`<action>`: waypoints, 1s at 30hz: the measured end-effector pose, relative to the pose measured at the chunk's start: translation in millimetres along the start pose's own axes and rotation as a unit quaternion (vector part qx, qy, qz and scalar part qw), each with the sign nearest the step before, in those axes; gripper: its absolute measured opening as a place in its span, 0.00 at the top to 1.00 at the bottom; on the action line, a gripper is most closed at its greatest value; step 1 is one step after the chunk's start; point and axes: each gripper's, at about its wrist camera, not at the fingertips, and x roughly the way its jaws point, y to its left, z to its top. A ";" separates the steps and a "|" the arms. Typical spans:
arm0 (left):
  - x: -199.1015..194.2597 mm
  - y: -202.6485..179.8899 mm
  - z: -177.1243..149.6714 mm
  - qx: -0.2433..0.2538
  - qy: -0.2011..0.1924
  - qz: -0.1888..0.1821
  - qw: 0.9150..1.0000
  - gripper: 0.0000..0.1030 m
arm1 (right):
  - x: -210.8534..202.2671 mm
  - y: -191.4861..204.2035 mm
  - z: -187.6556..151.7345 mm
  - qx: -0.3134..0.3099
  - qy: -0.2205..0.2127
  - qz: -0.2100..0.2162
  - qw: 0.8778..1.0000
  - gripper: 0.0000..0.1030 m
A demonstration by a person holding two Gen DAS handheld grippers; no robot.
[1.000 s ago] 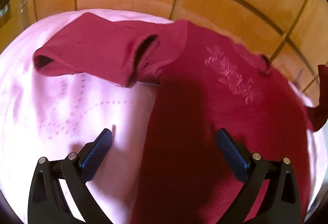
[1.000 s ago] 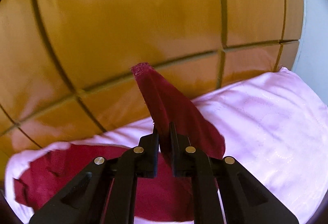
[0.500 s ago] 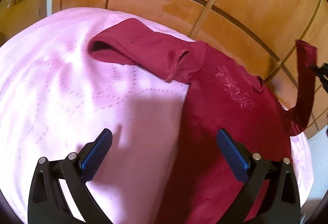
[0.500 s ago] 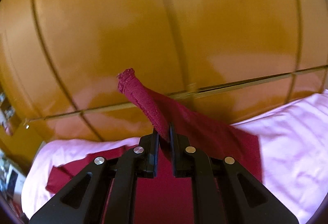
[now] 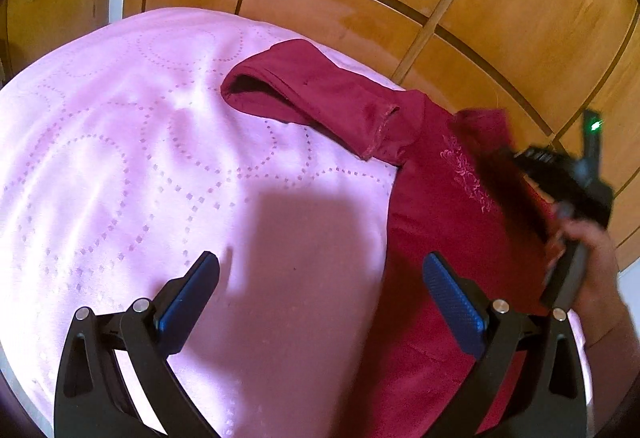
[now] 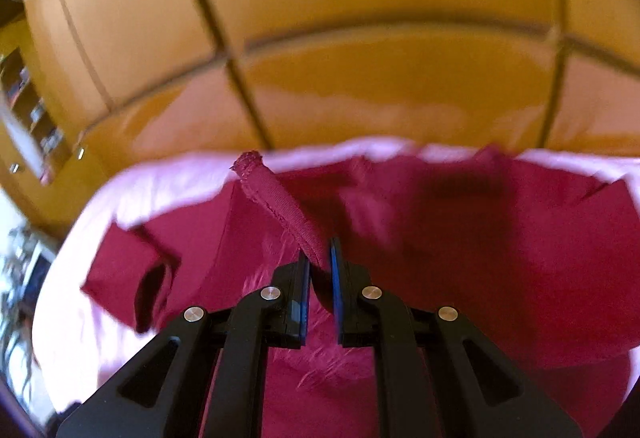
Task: Fold small clothes
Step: 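Lift the sleeve cuff with the right gripper and fold it across the shirt body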
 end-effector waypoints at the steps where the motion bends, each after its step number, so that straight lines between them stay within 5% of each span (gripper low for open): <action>1: 3.0 -1.9 1.6 -0.002 0.003 0.001 1.000 0.02 | 5.2 -0.6 -6.0 -0.005 0.016 0.012 1.000 0.65; 2: 6.4 -4.6 3.5 -0.002 0.007 0.000 1.000 0.02 | 7.8 0.8 -13.4 -0.013 0.032 0.023 0.999 0.56; 7: 20.1 -38.8 14.5 0.023 0.007 -0.023 0.999 0.02 | -58.4 -36.1 -41.3 0.042 -0.013 0.092 0.995 0.55; 15: 69.9 -117.5 48.0 0.062 0.005 -0.061 0.996 0.02 | -124.7 -159.2 -93.7 0.201 -0.023 0.079 0.976 0.55; 20: 113.5 -159.3 63.5 0.096 0.003 -0.032 0.995 0.02 | -129.1 -223.7 -103.0 0.307 -0.061 0.096 0.945 0.43; 24: 147.1 -177.5 73.4 0.102 0.014 -0.003 0.995 0.02 | -115.3 -257.7 -102.6 0.399 -0.112 0.140 0.899 0.43; 25: 152.9 -178.8 74.3 0.103 0.020 0.001 0.994 0.02 | -111.1 -262.3 -103.8 0.421 -0.122 0.145 0.887 0.45; 27: 172.3 -184.8 73.3 0.115 0.047 0.029 0.992 0.02 | -109.8 -279.7 -106.0 0.465 -0.130 0.132 0.866 0.82; 28: 176.8 -187.4 70.7 0.123 0.049 0.043 0.990 0.02 | -112.8 -284.3 -106.5 0.482 -0.135 0.117 0.858 0.90; 30: 175.1 -193.5 63.2 0.137 0.036 0.046 0.989 0.02 | -125.8 -289.8 -106.4 0.483 -0.162 0.109 0.854 0.90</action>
